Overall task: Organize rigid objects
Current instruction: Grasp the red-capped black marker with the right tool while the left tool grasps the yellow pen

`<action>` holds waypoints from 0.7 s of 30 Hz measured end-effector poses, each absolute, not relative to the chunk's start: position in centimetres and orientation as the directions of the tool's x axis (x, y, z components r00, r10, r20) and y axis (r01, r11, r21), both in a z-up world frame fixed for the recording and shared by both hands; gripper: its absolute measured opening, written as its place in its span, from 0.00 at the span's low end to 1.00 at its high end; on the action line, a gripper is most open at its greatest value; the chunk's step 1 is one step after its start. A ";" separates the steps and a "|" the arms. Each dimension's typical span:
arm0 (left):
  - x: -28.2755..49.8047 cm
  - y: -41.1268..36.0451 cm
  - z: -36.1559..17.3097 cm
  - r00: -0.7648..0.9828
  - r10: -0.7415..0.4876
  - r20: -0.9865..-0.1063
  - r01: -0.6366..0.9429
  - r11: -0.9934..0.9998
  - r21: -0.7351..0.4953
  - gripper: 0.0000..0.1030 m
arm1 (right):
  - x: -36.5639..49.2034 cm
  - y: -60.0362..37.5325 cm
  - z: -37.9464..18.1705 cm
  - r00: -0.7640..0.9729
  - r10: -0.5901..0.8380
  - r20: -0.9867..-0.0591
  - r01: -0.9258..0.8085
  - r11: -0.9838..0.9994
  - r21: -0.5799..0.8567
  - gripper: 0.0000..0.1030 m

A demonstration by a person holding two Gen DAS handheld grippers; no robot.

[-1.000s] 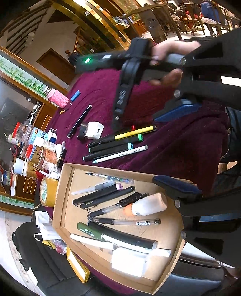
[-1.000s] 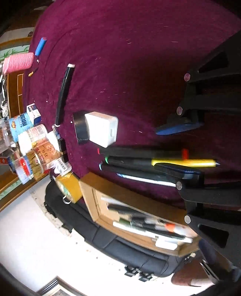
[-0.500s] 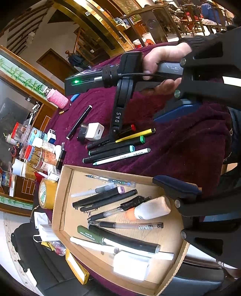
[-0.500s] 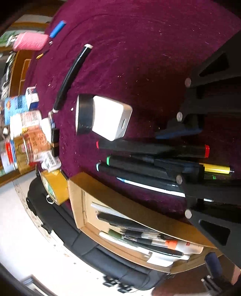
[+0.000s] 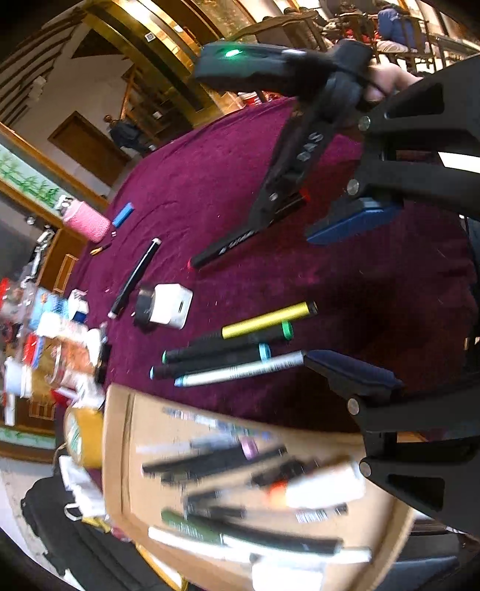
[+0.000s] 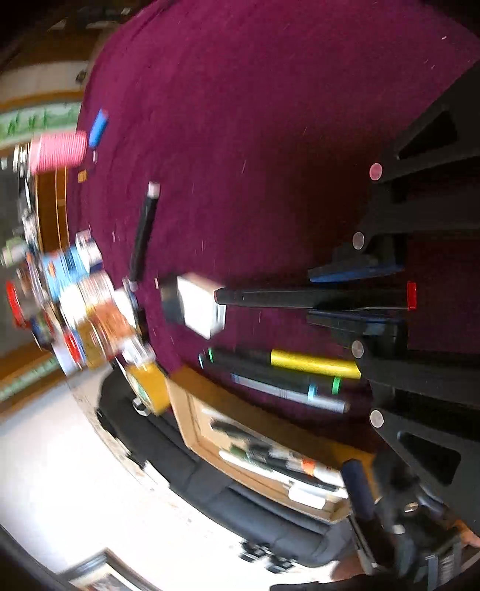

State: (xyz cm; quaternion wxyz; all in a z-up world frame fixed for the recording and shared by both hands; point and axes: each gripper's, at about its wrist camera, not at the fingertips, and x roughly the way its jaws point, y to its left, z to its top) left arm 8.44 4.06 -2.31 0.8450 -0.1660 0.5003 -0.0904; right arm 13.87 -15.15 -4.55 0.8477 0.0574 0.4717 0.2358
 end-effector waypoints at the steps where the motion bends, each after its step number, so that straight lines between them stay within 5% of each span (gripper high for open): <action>1: 8.9 3.9 -2.4 0.475 -0.326 -0.817 -0.013 0.926 -0.377 0.55 | 13.8 -15.8 -4.8 0.450 0.452 -0.770 -0.331 0.886 0.326 0.15; 7: 13.6 2.7 -3.4 0.418 -0.324 -0.849 -0.022 0.930 -0.366 0.38 | 14.1 -18.5 -6.5 0.468 0.463 -0.753 -0.286 0.885 0.367 0.15; 21: 17.4 2.3 -6.5 0.308 -0.199 -0.931 -0.123 0.961 -0.246 0.37 | 14.2 -18.5 -7.1 0.470 0.480 -0.741 -0.301 0.876 0.377 0.15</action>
